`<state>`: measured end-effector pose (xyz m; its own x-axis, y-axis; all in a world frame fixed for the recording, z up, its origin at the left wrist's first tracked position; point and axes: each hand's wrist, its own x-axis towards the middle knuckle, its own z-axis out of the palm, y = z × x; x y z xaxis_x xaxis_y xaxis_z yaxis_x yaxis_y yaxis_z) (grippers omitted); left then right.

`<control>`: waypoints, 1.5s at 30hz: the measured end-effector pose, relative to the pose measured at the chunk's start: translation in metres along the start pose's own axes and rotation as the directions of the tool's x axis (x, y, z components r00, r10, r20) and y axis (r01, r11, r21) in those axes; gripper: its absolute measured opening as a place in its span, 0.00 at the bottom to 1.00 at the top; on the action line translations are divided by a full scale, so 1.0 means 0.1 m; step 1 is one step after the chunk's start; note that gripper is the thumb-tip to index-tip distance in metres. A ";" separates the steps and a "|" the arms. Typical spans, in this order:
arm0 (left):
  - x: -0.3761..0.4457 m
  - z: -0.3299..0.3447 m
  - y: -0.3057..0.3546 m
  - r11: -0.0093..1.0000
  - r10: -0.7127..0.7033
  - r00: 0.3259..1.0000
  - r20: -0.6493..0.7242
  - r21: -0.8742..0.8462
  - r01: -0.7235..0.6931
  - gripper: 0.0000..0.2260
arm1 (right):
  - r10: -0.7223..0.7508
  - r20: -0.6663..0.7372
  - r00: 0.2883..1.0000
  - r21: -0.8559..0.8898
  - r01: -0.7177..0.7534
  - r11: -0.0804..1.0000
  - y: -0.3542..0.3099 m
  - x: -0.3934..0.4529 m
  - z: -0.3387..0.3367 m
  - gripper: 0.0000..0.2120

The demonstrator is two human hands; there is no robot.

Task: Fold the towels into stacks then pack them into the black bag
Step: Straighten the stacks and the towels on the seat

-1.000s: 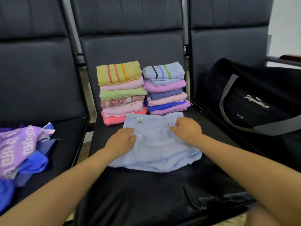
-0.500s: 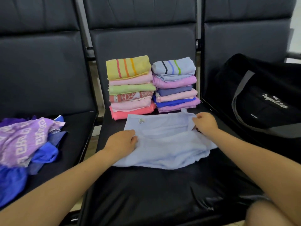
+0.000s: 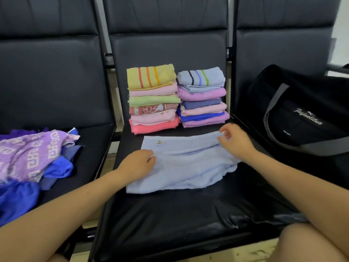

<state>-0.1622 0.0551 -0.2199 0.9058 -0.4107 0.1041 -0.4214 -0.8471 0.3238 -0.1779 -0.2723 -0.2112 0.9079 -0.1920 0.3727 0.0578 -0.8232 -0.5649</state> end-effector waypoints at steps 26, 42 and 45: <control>-0.13 -0.21 -0.25 0.984 0.046 0.996 -0.075 0.173 -0.032 0.09 | -0.008 0.346 0.938 -0.134 0.058 0.989 0.00 -0.28 -0.19 0.12; 0.12 -0.06 -0.35 0.948 -0.201 0.970 -0.137 0.221 0.228 0.12 | 0.136 0.223 0.965 -0.462 -0.019 0.887 0.14 0.25 0.22 0.13; 0.16 -0.06 -0.36 0.944 -0.217 0.970 -0.113 0.227 0.238 0.16 | 0.251 0.245 0.936 -0.435 -0.125 0.892 0.15 0.29 0.26 0.21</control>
<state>-0.1327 0.0813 -0.2245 0.9748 -0.1762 0.1365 -0.1925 -0.9743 0.1169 -0.1403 -0.2760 -0.2279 0.9666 -0.2548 0.0268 -0.2421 -0.9425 -0.2304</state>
